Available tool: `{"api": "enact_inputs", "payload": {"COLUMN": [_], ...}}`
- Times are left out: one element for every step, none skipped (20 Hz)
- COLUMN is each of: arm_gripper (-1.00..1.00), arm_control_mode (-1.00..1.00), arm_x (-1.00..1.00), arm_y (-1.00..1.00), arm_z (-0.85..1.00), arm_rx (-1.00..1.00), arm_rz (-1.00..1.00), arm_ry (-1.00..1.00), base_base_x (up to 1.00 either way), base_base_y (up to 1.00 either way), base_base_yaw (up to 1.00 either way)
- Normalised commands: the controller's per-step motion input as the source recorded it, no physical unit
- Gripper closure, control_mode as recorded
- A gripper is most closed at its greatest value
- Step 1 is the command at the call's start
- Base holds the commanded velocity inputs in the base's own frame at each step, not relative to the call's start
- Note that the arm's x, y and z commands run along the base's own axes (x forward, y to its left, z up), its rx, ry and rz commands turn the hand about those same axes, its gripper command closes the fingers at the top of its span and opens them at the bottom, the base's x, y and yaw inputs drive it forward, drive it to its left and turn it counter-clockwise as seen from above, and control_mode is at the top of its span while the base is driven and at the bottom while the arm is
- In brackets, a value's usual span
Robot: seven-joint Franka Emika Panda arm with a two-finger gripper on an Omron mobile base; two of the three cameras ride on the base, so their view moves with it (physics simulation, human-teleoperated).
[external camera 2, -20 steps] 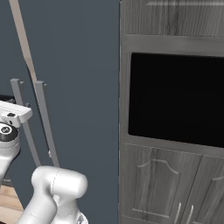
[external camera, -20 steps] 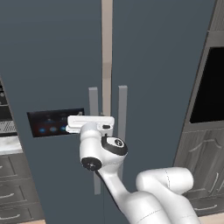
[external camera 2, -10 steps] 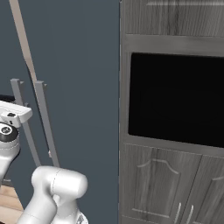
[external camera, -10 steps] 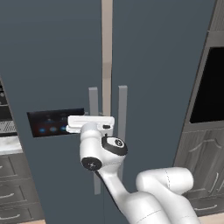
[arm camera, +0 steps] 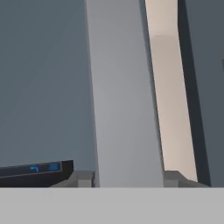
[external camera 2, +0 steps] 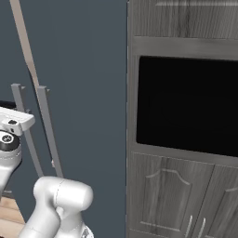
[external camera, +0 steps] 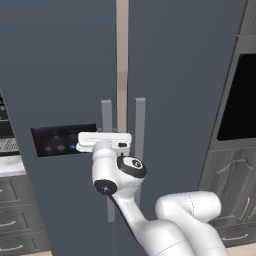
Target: Open the freezer door, pick up the ice cube tray from the freezer, and place it on the dining counter.
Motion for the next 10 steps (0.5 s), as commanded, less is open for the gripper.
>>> {"api": "enact_inputs", "payload": {"arm_gripper": [1.00, 1.00, 1.00, 1.00, 1.00, 1.00, 1.00, 1.00, 1.00, 1.00], "arm_control_mode": [-1.00, -1.00, -1.00, -1.00, -1.00, -1.00, -1.00, -1.00, -1.00, -1.00], "arm_x": [-0.02, -0.14, -0.20, -0.23, -0.29, -0.25, -0.31, -0.28, -0.26, -0.34], "arm_y": [0.00, 0.00, 0.00, 0.00, 0.03, 0.13, 0.16, 0.16, 0.21, 0.22], "arm_z": [0.00, 0.00, 0.00, 0.00, 0.00, 0.00, 0.00, 0.00, 0.00, 0.00], "arm_rx": [0.00, 0.00, 0.00, 0.00, 0.00, 0.00, 0.00, 0.00, 0.00, 0.00], "arm_rz": [0.00, 0.00, 0.00, 0.00, 0.00, 0.00, 0.00, 0.00, 0.00, 0.00], "arm_ry": [0.00, 0.00, 0.02, 0.02, 0.01, 0.00, 0.00, 0.00, 0.00, 0.00], "base_base_x": [0.00, 0.00, 0.00, 0.00, 0.00, 0.00, 0.00, 0.00, 0.00, 0.00], "base_base_y": [0.00, 0.00, 0.00, 0.00, 0.00, 0.00, 0.00, 0.00, 0.00, 0.00], "base_base_yaw": [0.00, 0.00, 0.00, 0.00, 0.00, 0.00, 0.00, 0.00, 0.00, 0.00]}}
